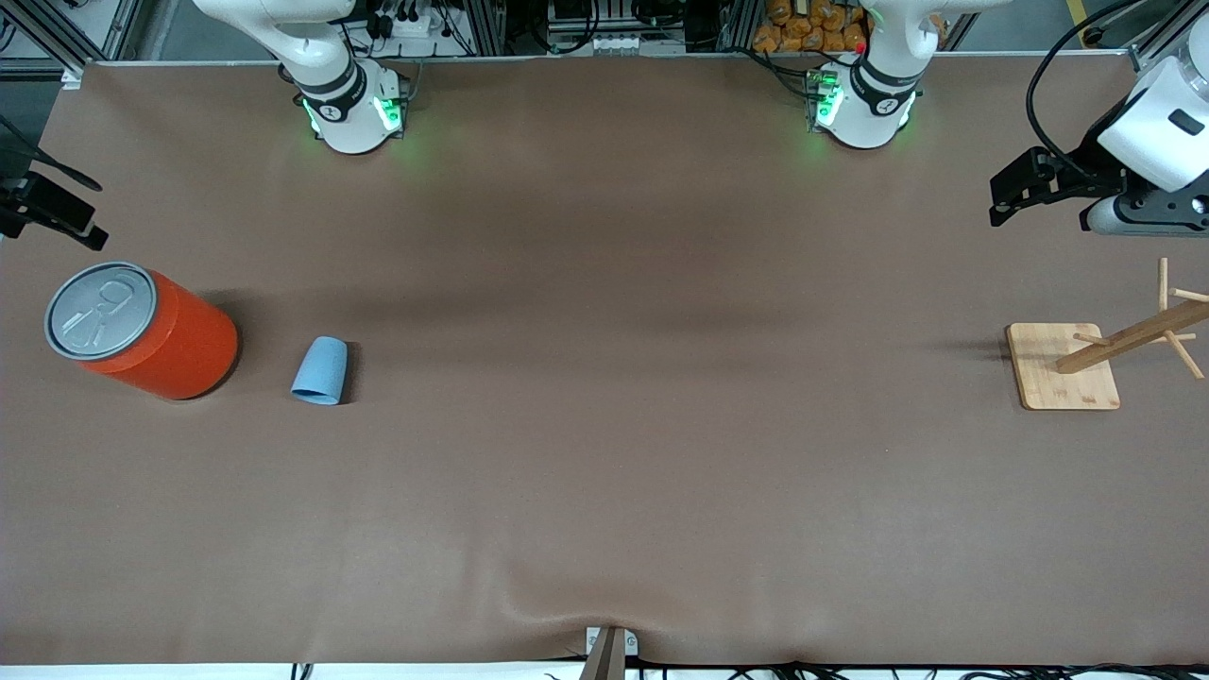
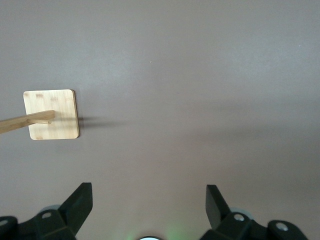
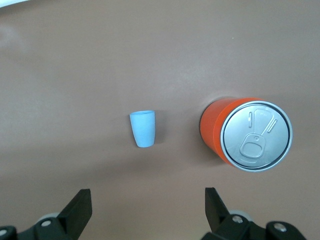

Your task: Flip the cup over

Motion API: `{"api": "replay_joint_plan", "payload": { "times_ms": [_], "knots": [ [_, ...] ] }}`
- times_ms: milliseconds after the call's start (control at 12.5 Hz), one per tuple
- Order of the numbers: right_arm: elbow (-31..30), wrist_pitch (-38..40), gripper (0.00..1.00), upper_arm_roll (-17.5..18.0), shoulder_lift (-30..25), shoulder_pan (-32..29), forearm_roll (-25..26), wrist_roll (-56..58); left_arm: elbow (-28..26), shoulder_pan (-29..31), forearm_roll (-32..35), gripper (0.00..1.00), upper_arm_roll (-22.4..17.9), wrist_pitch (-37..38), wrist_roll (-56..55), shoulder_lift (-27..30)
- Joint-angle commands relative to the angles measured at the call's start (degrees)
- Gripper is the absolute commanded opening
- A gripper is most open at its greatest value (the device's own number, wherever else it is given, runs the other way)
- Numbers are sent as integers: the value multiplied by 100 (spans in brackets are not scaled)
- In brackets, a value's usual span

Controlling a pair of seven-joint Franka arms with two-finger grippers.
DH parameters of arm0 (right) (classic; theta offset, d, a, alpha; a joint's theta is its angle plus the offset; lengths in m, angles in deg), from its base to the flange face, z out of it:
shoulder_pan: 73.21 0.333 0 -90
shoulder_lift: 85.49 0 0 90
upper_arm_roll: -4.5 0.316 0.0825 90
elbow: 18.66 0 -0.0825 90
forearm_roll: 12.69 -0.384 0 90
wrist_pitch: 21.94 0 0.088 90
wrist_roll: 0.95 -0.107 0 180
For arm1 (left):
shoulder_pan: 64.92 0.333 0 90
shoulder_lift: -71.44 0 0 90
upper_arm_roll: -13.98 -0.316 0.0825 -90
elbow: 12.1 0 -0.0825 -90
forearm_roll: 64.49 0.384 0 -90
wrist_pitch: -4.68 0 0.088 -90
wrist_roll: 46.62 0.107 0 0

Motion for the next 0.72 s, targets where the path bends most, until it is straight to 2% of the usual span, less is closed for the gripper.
{"api": "replay_joint_plan", "payload": {
  "times_ms": [0,639],
  "knots": [
    [167,307,100,-20,77,16,25,-8,73,27,39,100,56,93,-91,15],
    [167,212,100,15,85,-20,34,71,55,27,57,100,82,84,-108,-12]
  ]
}}
